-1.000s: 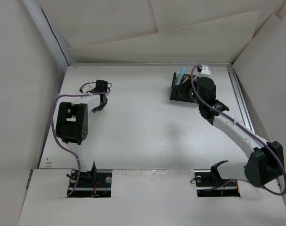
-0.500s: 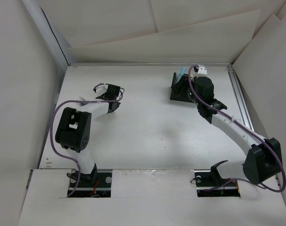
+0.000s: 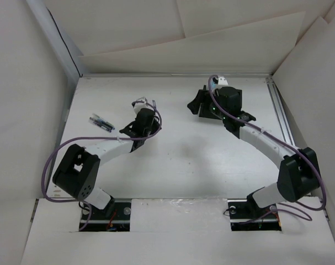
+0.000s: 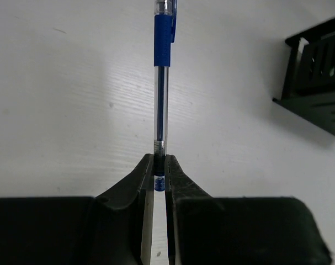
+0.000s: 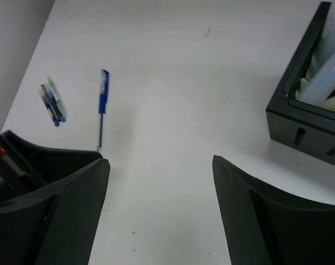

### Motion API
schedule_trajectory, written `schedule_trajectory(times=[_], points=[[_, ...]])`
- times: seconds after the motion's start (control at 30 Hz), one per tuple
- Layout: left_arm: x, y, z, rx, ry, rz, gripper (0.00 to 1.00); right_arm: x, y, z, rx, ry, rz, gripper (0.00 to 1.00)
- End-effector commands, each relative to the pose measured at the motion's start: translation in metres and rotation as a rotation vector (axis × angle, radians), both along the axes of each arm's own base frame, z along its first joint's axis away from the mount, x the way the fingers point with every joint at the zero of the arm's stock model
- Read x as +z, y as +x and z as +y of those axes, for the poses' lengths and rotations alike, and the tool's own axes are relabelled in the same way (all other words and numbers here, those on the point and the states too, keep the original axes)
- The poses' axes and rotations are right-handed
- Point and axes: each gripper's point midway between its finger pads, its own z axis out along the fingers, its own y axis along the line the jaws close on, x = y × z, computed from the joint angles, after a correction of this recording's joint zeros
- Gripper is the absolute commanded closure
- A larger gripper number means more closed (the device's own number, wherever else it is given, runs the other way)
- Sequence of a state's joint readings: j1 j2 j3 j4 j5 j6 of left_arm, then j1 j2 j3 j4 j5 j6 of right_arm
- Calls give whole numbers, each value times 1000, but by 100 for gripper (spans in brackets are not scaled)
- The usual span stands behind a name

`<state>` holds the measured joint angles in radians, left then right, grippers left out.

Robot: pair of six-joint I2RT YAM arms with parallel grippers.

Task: Sort the stationery into containers
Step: Pick up the pen from the center of the board.

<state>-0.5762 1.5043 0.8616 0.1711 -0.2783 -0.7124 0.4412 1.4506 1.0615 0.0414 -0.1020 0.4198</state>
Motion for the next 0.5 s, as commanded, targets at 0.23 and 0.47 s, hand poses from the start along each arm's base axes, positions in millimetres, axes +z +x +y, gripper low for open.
schedule_trajectory(times=[0.23, 0.47], points=[[34, -43, -77, -477, -154, -175, 100, 23, -1, 49, 196, 72, -31, 14], [57, -63, -95, -593, -199, -260, 100, 3, 3, 59, 192, 94, 24, 14]])
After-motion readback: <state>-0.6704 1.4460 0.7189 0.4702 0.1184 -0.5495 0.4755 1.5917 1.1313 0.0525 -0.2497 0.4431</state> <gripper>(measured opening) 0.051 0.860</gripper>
